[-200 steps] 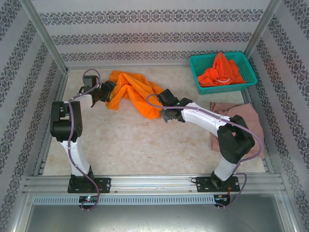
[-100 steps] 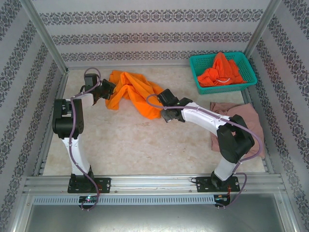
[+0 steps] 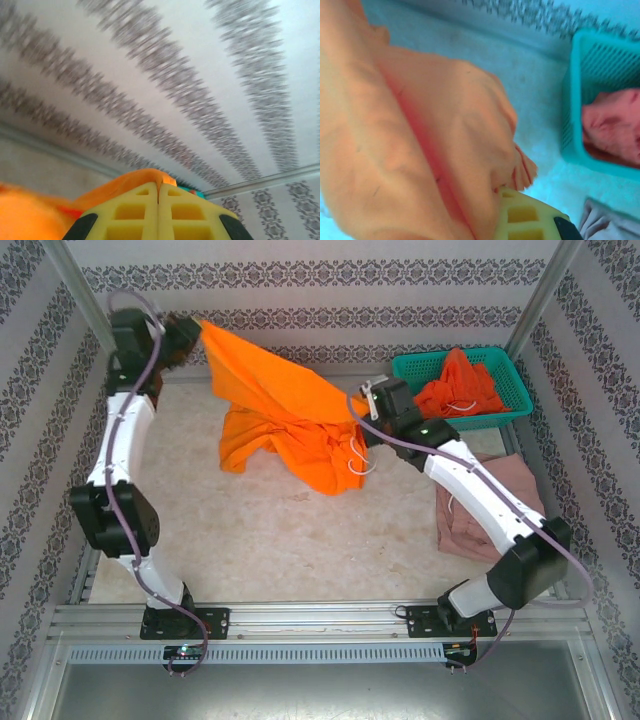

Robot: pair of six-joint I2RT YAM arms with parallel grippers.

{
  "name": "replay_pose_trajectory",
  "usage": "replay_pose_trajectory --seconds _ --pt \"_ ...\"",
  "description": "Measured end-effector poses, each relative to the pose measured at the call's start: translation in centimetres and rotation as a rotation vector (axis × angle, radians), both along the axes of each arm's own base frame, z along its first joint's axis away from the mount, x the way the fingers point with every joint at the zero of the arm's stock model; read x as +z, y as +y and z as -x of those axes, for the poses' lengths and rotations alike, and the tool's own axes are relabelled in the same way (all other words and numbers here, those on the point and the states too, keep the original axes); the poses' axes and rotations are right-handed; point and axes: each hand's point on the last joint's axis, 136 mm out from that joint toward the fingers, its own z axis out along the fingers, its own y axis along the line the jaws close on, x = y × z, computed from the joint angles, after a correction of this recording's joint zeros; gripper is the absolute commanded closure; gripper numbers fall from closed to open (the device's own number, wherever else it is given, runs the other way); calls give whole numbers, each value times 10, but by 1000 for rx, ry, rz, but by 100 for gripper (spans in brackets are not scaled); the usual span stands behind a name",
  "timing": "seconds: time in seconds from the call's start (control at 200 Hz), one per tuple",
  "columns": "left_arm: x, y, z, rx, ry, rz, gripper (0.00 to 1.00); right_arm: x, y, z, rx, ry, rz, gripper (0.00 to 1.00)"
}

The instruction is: Fold and stack the shorts

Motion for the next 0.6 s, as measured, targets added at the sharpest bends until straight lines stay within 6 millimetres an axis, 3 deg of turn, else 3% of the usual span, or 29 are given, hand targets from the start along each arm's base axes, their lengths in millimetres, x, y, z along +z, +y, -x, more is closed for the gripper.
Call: replay_pose_trajectory --seconds 0.095,0.235,0.345,0.465,0.599 --pt "72 3 29 13 -129 -59 100 43 -1 3 17 -88 -27 100" --pt "143 5 68 40 -240 -129 100 97 -5 21 50 -187 -81 100" --pt "183 2 101 54 -301 -168 100 139 1 45 103 -267 -143 100" --pt "223 2 141 96 -388 -207 100 190 17 86 214 -361 -232 100" --pt "251 9 186 184 -450 -239 100 241 28 133 330 -461 -329 100"
